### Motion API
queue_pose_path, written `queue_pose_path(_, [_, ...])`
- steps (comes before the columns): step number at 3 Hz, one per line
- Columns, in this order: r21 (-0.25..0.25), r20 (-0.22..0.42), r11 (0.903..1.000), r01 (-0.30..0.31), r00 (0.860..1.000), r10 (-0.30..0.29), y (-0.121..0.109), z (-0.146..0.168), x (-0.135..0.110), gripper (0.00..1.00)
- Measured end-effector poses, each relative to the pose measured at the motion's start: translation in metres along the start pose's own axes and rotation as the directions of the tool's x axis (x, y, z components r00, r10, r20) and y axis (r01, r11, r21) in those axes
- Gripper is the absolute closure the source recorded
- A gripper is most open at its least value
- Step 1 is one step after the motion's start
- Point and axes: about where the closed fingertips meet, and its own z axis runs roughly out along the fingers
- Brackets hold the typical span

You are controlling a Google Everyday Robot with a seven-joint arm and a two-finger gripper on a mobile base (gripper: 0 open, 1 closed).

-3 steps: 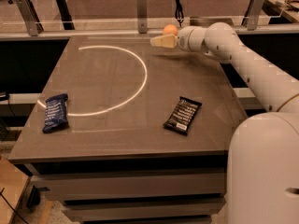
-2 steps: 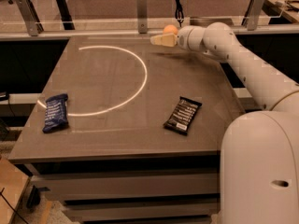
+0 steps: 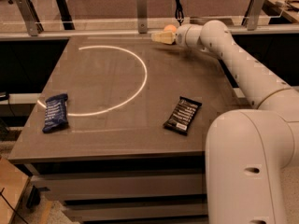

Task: Move orange near rxbar blueberry

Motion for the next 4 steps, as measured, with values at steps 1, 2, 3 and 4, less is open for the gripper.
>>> queue_pose_path(1, [-0.006,-0.017,0.9999,0.009,1.000,-0.009,0.000,0.007,0.002,0.42])
queue_pose_path(2, [-0.008,-0.026,0.9998,0.016,1.000,-0.017,-0.001,0.008,0.002,0.65])
queue_pose_path(3, [-0.082,-0.008,0.9958,0.041,0.999,-0.042,0.018,-0.009,-0.021,0.88])
queue_pose_path(4, [-0.203,0.023,0.9725,0.114,0.993,-0.112,0.057,-0.041,-0.052,1.00])
